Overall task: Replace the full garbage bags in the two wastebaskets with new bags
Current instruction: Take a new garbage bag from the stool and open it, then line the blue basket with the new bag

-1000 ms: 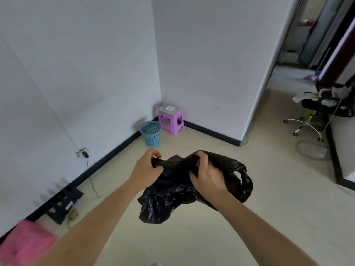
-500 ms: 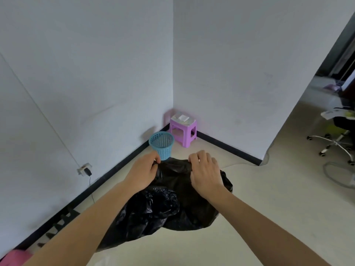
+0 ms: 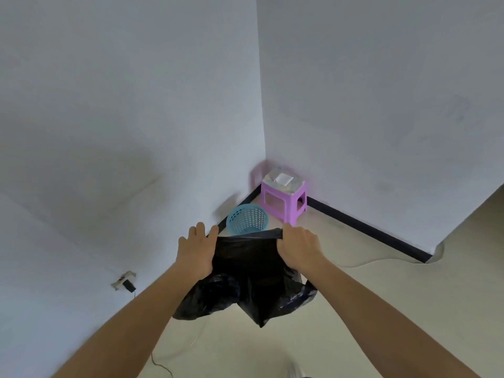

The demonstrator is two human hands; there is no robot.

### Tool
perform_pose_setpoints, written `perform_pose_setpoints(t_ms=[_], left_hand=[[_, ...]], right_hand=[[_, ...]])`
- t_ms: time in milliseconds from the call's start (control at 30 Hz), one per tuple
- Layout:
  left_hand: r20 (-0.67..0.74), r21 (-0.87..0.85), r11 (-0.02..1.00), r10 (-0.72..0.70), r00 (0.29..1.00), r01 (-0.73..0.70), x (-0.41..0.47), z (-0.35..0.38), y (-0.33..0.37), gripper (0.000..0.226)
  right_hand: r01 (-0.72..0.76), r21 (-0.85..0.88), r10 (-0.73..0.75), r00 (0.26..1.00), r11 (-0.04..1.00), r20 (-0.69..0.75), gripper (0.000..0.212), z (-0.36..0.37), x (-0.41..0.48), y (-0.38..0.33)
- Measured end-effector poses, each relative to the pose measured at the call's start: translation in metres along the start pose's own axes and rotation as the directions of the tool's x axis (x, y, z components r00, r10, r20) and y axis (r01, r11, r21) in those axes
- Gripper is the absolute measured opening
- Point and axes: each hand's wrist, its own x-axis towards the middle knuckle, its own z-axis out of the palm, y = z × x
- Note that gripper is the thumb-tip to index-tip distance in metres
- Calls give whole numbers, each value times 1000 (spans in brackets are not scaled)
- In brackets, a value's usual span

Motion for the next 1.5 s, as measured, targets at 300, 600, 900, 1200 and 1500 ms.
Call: perform_pose_setpoints(t_ms=[300,600,900,1200,1500], left_hand=[[314,37,974,-223,923,223,134,15,-63,54],[488,-851,180,-73,870,492,318,30,-123,41],[430,-861,318,38,902,397,468,55,-156,56],[582,-802,118,-69,810,586,556,214,-104,59],[789,-614,-163,-154,594,773,615,384,-28,53]], right_hand=[[33,-244,-3,992,969,123,21,-15,166,10],[-203,-39,206,946,978,250,15,14,326,-40],[-433,491,368,901,756,228,16,55,454,-91],[-494,565,524,843,661,124,9,198,526,-31],[-334,490,216,935,805,283,16,378,563,24]])
